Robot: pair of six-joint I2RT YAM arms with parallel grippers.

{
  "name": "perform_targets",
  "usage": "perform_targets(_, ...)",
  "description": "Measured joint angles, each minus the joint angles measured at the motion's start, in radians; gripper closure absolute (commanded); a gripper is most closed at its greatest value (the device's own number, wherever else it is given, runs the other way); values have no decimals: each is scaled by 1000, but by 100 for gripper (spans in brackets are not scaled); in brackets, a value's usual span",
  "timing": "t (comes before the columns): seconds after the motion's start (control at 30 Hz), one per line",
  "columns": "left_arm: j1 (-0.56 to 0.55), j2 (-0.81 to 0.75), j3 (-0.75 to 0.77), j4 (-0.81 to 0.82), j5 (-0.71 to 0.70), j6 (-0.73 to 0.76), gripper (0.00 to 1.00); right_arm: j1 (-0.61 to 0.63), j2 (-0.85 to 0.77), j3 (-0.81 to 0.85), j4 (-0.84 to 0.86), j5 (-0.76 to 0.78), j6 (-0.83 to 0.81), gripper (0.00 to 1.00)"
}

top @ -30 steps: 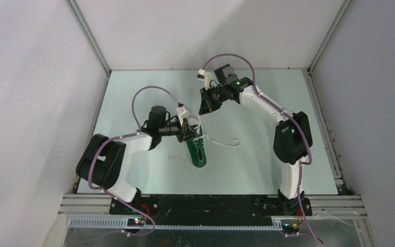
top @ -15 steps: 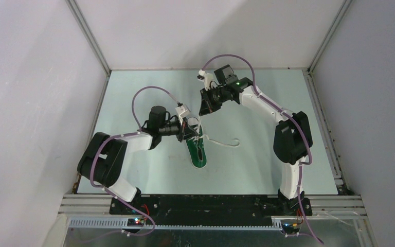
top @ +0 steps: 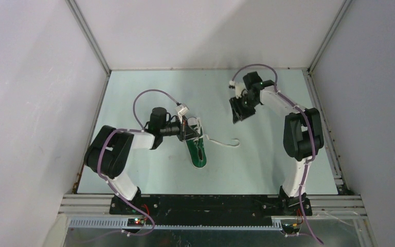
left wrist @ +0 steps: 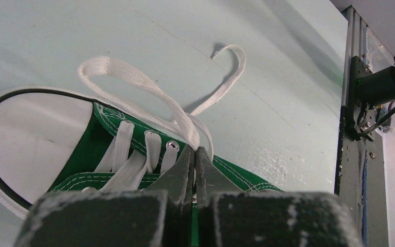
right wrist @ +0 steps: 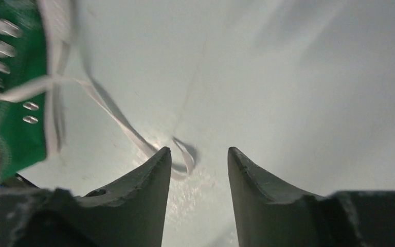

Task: Tie the shoes
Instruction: Wrap the shoelace around the shoelace.

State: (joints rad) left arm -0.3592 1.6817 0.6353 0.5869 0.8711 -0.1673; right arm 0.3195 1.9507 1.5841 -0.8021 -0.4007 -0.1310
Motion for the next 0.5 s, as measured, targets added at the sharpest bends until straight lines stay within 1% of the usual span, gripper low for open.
perform_targets(0.07, 1, 0, 0, 1, 0, -2, 100, -9, -6, -69, -24, 45, 21, 47)
perform_targets(0.17, 1, 0, 0, -1, 0, -9, 100, 19, -5, -149, -58, 84, 67, 47)
perform_targets(0.33, 1, 0, 0, -2, 0, -16, 100, 70, 2, -143, -69, 117, 100, 50)
perform_targets(0.5, 1, 0, 0, -3, 1, -18, 100, 89, 37, -126, -69, 170, 121, 54)
